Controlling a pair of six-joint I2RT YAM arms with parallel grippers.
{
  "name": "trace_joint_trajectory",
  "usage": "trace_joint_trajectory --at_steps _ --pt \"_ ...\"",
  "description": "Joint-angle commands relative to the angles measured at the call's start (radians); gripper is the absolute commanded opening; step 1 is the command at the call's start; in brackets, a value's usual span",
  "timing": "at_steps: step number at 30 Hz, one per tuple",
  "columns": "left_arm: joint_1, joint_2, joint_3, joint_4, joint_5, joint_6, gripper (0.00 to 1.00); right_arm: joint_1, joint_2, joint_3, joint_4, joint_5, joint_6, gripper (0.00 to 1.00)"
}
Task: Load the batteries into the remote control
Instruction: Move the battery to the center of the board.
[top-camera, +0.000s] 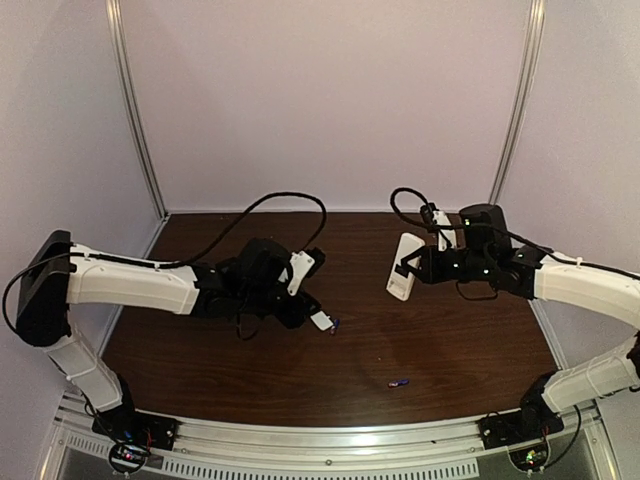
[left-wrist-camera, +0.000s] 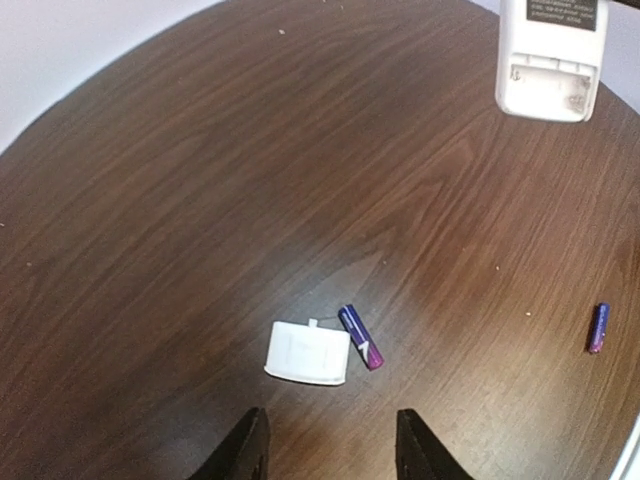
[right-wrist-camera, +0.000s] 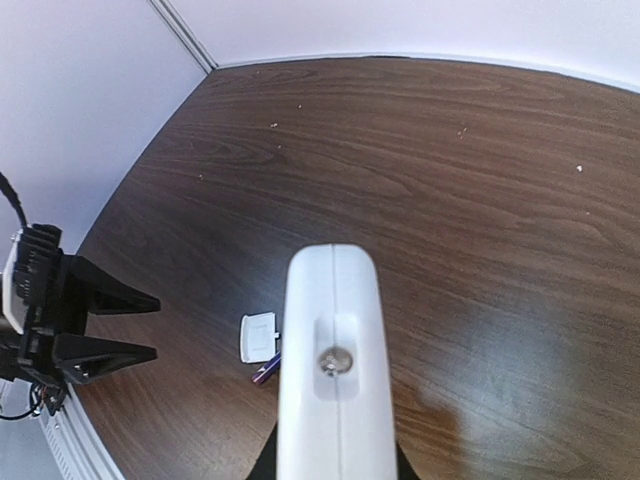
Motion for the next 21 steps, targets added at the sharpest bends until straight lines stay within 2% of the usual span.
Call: trace_joint_trajectory --at_steps 1,4,8,16,21 --pt "0.003 0.096 0.091 -0.088 0.087 0.035 0.42 -0.021 -0.027 -0.042 0.0 -0.146 0.051 0.0" --pt "0.002 0.171 0.152 -0.096 0.151 0.039 0.38 -0.056 -0.044 -0.058 -0.002 -0.19 0.069 0.0" --pt "0.002 0.279 0.275 -0.159 0.161 0.044 0.32 -0.107 -0.066 -0.083 0.003 -0.229 0.085 0.0" --pt "0.0 0.402 0.385 -0.218 0.179 0.056 0.3 -0.157 -0.074 -0.102 -0.002 -0.266 0.086 0.0" --pt "-0.001 0.459 0.432 -0.277 0.134 0.057 0.28 -0.169 -0.076 -0.111 0.009 -0.291 0.099 0.0"
